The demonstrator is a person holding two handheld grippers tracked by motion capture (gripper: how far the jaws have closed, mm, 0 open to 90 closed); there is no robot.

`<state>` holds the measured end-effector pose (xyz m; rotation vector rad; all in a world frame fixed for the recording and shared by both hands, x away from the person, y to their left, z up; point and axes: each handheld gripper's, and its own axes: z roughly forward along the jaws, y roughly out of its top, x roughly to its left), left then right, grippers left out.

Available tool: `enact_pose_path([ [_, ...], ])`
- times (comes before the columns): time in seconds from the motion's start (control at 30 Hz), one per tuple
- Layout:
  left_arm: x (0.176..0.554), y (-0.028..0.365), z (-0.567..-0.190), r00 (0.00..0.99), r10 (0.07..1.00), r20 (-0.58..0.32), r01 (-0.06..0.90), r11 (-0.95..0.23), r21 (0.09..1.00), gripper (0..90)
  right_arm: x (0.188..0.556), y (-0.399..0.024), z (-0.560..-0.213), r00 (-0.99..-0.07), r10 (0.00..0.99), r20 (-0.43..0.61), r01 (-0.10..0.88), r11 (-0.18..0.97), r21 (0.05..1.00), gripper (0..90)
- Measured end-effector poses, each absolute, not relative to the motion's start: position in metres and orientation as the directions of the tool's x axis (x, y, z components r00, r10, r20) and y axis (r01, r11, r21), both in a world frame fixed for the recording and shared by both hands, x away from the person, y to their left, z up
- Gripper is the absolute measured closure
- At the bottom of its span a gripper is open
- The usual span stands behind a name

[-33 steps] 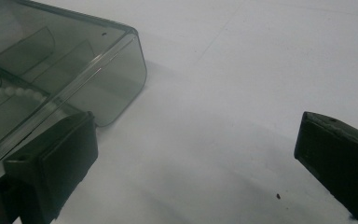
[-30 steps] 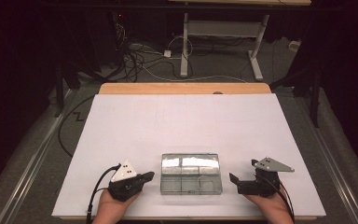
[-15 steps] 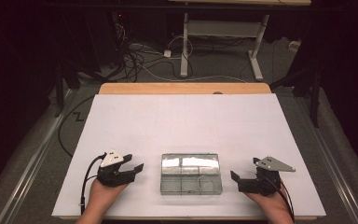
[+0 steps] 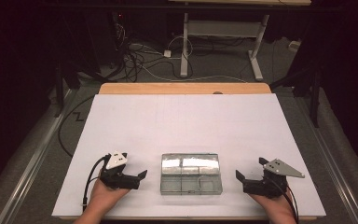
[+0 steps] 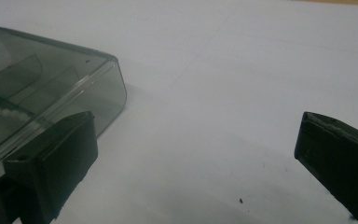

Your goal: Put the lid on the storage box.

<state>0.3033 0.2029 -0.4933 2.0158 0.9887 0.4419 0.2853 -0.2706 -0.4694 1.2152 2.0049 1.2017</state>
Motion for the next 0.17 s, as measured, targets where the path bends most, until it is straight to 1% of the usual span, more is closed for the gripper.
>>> enact_pose_path([
  [0.07, 0.3036, 0.2033, -0.4925, 0.633, 0.773, -0.048, 0.484, -0.347, 0.803, 0.0, 0.2838, -0.2707, -0.4692, -0.467, 0.884, 0.021, 0.432, 0.207, 0.878, 0.8],
  [0.13, 0.3076, 0.204, -0.4924, 0.622, 0.78, -0.069, 0.516, -0.342, 0.785, 0.0, 0.282, -0.2722, -0.4691, -0.46, 0.888, 0.007, 0.425, 0.213, 0.88, 0.8],
  [0.17, 0.3088, 0.2039, -0.4918, 0.609, 0.791, -0.062, 0.525, -0.343, 0.779, 0.0, 0.2809, -0.2736, -0.469, -0.456, 0.89, 0.006, 0.426, 0.213, 0.88, 0.8],
])
